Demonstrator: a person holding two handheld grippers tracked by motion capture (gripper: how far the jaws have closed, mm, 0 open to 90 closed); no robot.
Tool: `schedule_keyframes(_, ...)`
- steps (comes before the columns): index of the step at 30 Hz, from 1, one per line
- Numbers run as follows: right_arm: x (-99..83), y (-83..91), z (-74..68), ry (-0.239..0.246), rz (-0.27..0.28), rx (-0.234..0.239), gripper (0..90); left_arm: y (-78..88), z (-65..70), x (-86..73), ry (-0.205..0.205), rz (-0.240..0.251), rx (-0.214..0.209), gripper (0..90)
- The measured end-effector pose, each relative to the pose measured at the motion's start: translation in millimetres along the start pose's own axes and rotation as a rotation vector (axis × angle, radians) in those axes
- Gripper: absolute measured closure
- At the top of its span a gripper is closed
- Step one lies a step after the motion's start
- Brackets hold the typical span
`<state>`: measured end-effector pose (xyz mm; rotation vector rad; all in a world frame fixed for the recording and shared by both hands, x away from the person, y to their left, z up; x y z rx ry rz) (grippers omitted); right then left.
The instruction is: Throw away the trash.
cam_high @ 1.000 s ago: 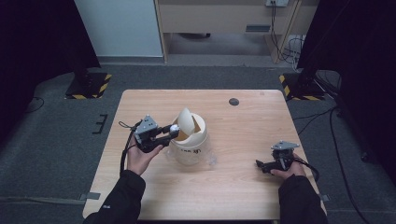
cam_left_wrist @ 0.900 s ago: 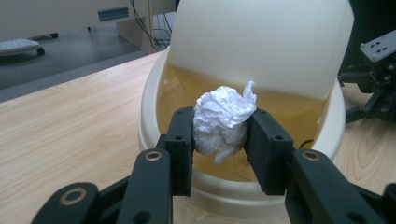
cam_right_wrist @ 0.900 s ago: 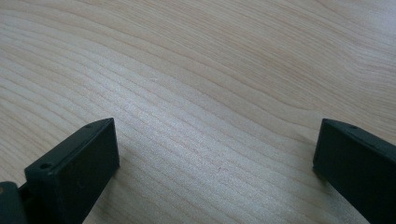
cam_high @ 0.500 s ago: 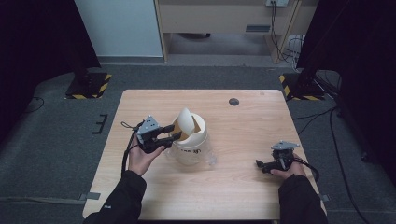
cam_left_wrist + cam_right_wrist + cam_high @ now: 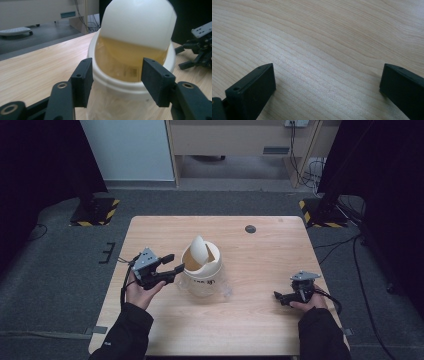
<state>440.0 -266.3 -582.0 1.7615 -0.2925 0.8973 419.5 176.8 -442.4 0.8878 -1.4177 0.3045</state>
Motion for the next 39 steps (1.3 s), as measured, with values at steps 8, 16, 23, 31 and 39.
schedule_keyframes(8, 0.0, 0.0, -0.1, 0.0, 0.0, 0.0, 0.5, 14.9, -14.4, -42.8, 0.021, -0.11, 0.067, 34.7)
schedule_keyframes(16, 0.0, -0.1, -0.5, -0.001, 0.001, 0.001, 0.5, 18.1, -18.8, -81.9, 0.054, -0.26, 0.08, 23.9)
schedule_keyframes(23, -0.1, -0.1, -0.7, -0.003, 0.001, 0.0, 0.5, 29.5, -29.0, -116.8, 0.1, -0.398, 0.113, 17.5)
schedule_keyframes(31, -0.2, -0.1, -0.9, -0.003, 0.001, 0.0, 0.5, 24.7, -38.2, -141.5, 0.099, -0.526, 0.135, 13.0)
schedule_keyframes(39, -0.2, -0.1, -0.9, -0.004, 0.001, 0.0, 0.5, 18.4, -35.5, -149.7, 0.08, -0.57, 0.118, 8.1)
Point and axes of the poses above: each handheld gripper's, and its own axes: y roughly backward along the jaws, x roughly out of its top, z roughly to its right, the point moved 6 cm from there along -y, roughly forward along the jaws, and after that the axes turned 10 degrees about -y, right-handed, at the moved point
